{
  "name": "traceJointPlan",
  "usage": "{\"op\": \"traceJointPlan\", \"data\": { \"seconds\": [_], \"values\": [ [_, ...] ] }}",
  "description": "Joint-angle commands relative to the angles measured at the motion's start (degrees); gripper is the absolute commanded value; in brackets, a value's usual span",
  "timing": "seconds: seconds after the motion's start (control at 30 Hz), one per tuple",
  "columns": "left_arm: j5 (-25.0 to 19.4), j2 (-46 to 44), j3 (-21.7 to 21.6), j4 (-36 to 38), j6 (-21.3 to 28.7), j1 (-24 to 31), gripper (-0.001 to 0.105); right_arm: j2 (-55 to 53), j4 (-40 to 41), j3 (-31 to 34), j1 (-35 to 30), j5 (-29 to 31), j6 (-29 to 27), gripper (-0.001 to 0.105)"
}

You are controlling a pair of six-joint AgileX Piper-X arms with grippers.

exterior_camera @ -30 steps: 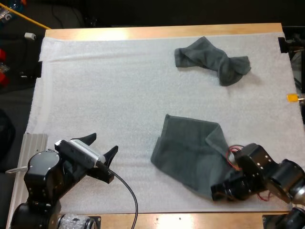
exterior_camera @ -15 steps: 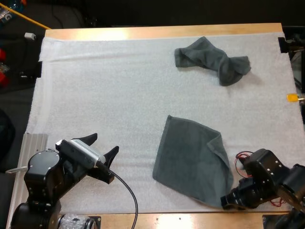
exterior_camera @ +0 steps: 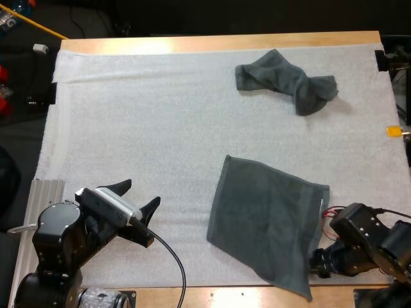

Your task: Pick towel from pile, fold and stack

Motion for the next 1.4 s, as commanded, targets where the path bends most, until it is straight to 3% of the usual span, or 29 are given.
{"op": "traceJointPlan", "data": {
  "seconds": [0.0, 0.03, 0.13, 0.33, 0.5, 0.63, 0.73, 1.03, 1.2, 1.37],
  "values": [
    [0.79, 0.12, -0.32, -0.28, 0.02, -0.28, 0.064, -0.17, 0.64, -0.48, 0.11, 1.81, 0.88, 0.063],
    [0.79, 0.12, -0.32, -0.28, 0.02, -0.28, 0.064, -0.17, -0.27, -0.46, 0.11, 6.76, 2.89, 0.063],
    [0.79, 0.12, -0.32, -0.28, 0.02, -0.28, 0.064, -0.17, -3.68, -0.46, 0.0, 12.5, 4.94, 0.063],
    [0.79, 0.12, -0.32, -0.49, 0.02, -0.28, 0.064, 1.15, -13.15, -0.46, -0.02, 18.35, 9.64, 0.062],
    [0.79, 0.12, -0.32, -0.49, 0.02, -0.28, 0.064, 7.83, -18.69, -0.46, -0.48, 21.44, 9.67, 0.062],
    [0.79, 0.12, -0.32, -0.3, 0.02, -0.28, 0.064, 12.67, -23.42, -0.46, -4.57, 21.11, 9.58, 0.062],
    [0.79, 0.12, -0.32, -0.3, 0.02, -0.28, 0.064, 16.37, -27.88, -0.46, -11.15, 17.4, 6.58, 0.062],
    [1.71, 0.12, -0.32, -0.3, 0.02, -0.28, 0.064, 23.54, -33.91, -0.46, -22.83, 10.69, 2.28, 0.061],
    [5.02, 0.12, -0.32, -0.3, 0.02, -0.28, 0.064, 28.72, -38.52, -0.46, -26.4, 5.66, 0.74, 0.056],
    [5.47, 0.12, -0.32, 0.18, 0.02, -0.28, 0.064, 33.04, -41.08, -0.46, -26.46, 5.69, 0.75, 0.056]
  ]
}}
